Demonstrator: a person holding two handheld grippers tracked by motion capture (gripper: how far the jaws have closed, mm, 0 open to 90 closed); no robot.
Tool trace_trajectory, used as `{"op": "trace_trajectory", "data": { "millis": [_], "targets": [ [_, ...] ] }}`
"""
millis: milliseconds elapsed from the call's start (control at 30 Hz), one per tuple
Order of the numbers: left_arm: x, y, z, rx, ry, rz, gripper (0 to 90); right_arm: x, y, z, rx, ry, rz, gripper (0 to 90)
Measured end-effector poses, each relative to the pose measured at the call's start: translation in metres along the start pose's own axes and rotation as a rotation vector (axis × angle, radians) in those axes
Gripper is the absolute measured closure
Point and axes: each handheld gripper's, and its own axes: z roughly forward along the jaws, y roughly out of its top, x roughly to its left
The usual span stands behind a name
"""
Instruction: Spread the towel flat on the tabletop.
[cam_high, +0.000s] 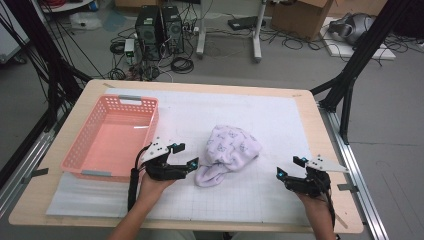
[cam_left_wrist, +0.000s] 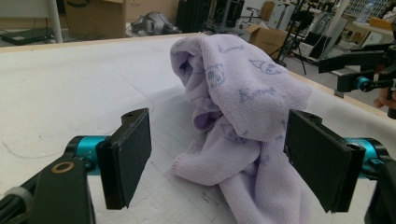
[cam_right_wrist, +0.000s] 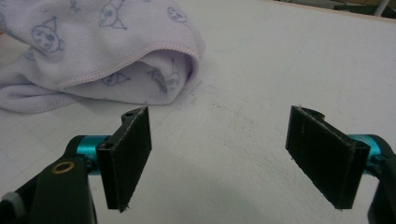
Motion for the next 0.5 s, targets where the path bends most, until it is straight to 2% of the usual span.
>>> {"op": "trace_trajectory", "data": {
  "millis": [100, 200, 333, 400, 500],
  "targets": [
    [0.0, -0.001, 0.001, 0.005, -0.004, 0.001, 24.8, 0.003, 0.002, 0.004, 0.008, 0.016, -0.009, 22.8],
    [-0.001, -0.003, 0.002, 0.041, -0.034, 0.006, 32.7, 0.012, 0.007, 0.02, 0.046, 0.07, -0.023, 28.7],
    [-0.001, -0.005, 0.004, 0.069, -0.039, 0.004, 35.0, 0.028, 0.013, 0.045, 0.098, 0.12, -0.048, 32.8],
    [-0.001, -0.006, 0.005, 0.074, -0.035, 0.0, 34.6, 0.037, 0.016, 0.06, 0.135, 0.115, -0.08, 35.6],
    [-0.001, -0.007, 0.006, 0.083, -0.036, -0.003, 33.4, 0.049, 0.02, 0.083, 0.218, 0.079, -0.12, 47.8]
  ]
}}
